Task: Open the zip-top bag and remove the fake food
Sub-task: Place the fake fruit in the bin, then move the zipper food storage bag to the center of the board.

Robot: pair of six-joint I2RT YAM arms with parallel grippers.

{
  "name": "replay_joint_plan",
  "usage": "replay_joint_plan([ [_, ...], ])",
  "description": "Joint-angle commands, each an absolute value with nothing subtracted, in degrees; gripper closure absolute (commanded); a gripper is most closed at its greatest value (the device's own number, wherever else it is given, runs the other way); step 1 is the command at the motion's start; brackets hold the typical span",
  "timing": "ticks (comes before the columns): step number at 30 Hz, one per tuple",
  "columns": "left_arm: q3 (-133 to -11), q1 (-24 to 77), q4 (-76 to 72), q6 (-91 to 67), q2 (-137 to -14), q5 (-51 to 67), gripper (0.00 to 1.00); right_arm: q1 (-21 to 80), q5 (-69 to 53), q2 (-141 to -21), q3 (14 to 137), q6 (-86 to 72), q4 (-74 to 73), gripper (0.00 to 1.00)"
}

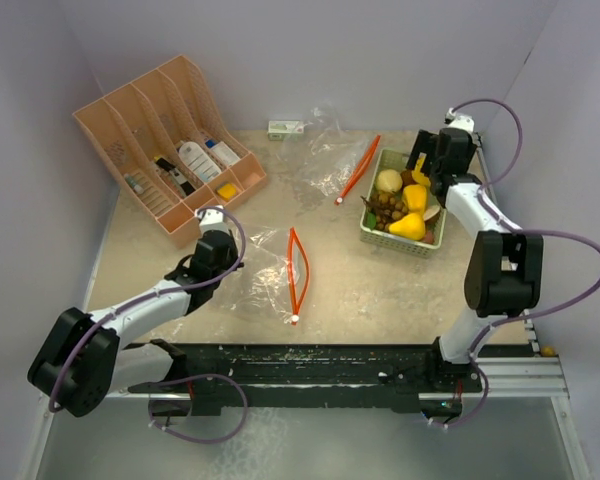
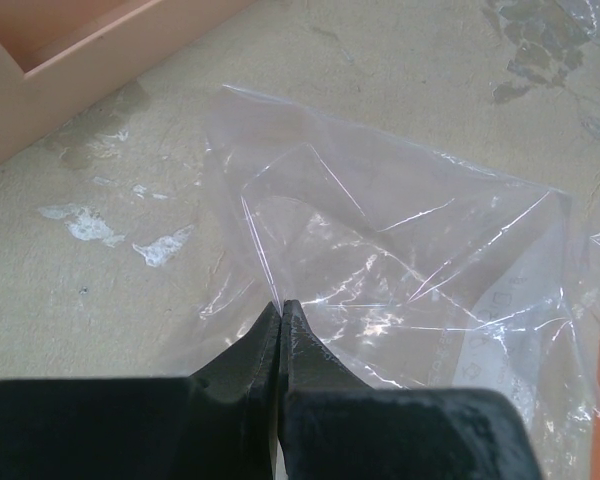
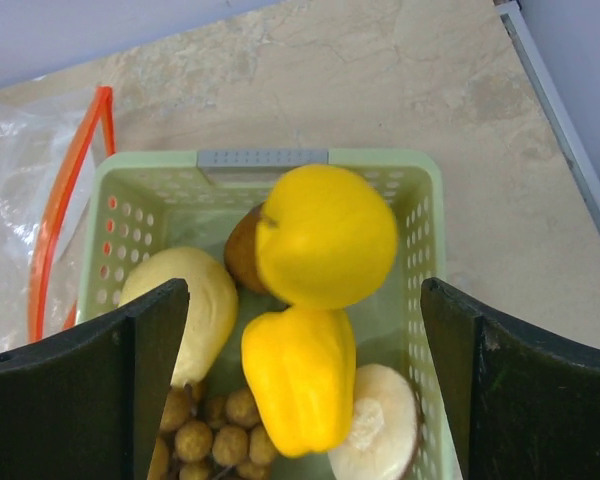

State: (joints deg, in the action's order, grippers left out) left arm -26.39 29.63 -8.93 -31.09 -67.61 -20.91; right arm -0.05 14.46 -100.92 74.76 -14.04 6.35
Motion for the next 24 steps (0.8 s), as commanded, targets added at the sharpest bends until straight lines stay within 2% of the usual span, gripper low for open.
replay_joint_plan([
  [1, -26.64, 29.10, -11.75, -32.06, -68.17, -20.04, 1.00, 0.14, 10.54, -92.11, 71.71, -11.28, 11.33, 0.00],
  [5, -26.63, 28.84, -12.16, -32.24, -68.64, -19.70, 1.00, 4.62, 7.46, -86.23, 66.69, -11.13, 12.71, 0.03],
  [10, -26.63, 28.57, -12.62, -32.50, -69.38, -19.21, 1.00, 16.34, 5.85, -80.74, 60.23, -12.04, 13.59, 0.06],
  [16, -26.65, 28.39, -12.93, -32.85, -69.79, -18.65, 1.00, 29.67, 0.84, -78.34, 47.70, -17.51, 24.04, 0.07],
  [24, -26.66, 28.41, -13.44, -33.07, -70.03, -17.92, 1.00, 40.43, -7.05, -88.84, 47.24, -21.66, 29.52, 0.07],
])
